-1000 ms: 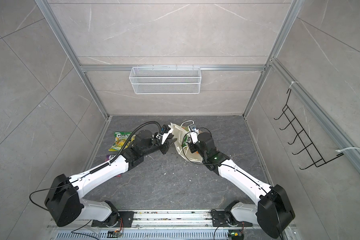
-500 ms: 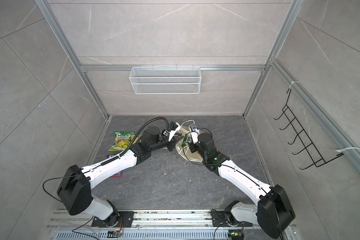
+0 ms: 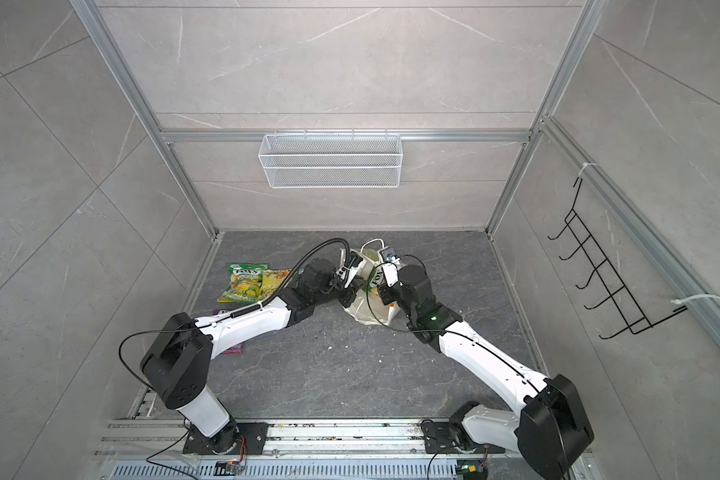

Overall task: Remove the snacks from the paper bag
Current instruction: 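Lower the left gripper into the bag toward the green Fox's packet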

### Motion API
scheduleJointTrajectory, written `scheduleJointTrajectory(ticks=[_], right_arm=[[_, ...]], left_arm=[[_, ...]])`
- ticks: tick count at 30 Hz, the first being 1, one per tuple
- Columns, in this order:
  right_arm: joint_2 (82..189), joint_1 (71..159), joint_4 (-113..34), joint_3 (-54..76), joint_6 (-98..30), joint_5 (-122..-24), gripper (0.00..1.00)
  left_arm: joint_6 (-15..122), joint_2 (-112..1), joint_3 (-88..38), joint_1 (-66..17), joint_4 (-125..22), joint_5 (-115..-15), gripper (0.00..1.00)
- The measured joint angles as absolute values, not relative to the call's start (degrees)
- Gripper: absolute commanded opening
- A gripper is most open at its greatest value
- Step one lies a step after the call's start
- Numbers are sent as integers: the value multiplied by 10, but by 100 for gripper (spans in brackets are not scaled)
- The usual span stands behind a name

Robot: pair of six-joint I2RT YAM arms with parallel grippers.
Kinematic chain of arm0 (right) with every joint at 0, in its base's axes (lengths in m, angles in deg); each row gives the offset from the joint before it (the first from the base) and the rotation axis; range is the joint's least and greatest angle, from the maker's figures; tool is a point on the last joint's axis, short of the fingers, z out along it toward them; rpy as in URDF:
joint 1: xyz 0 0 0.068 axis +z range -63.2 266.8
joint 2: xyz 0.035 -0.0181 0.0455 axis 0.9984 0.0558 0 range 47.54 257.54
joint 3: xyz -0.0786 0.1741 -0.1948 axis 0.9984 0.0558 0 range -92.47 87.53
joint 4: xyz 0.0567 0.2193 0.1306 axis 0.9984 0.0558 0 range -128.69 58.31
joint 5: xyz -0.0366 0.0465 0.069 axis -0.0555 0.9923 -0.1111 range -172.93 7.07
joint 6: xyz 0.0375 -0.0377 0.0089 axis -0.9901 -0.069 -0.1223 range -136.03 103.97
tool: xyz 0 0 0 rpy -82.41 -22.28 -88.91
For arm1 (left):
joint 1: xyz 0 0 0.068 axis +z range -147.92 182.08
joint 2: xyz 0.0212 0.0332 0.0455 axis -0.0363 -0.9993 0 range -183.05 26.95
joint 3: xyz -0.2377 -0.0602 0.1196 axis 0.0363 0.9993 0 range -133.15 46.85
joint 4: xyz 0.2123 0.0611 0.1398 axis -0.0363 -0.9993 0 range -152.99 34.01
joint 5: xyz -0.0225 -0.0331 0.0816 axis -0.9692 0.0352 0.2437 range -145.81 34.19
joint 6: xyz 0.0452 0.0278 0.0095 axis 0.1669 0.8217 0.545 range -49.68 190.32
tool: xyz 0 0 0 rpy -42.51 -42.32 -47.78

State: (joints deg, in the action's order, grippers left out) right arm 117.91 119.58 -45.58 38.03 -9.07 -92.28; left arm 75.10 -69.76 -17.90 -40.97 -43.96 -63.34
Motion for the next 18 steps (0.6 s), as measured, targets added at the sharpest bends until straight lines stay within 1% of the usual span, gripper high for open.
scheduleJointTrajectory(ticks=[6,15,17,18], right_arm=[[1179,1196,-457,382,-85,-886,0],[1161,1196,-458,393,-85,-890,0],[1160,1196,-459,396,-85,-892,0],[1160,1196,-459,396,-85,-895,0]], left_arm=[[738,-725,-175,-410,-439,-606,17],[723,-719,-138,-410,-431,-583,20],[723,-712,-131,-410,-430,-579,27],[721,-707,-128,-410,-430,-577,27]])
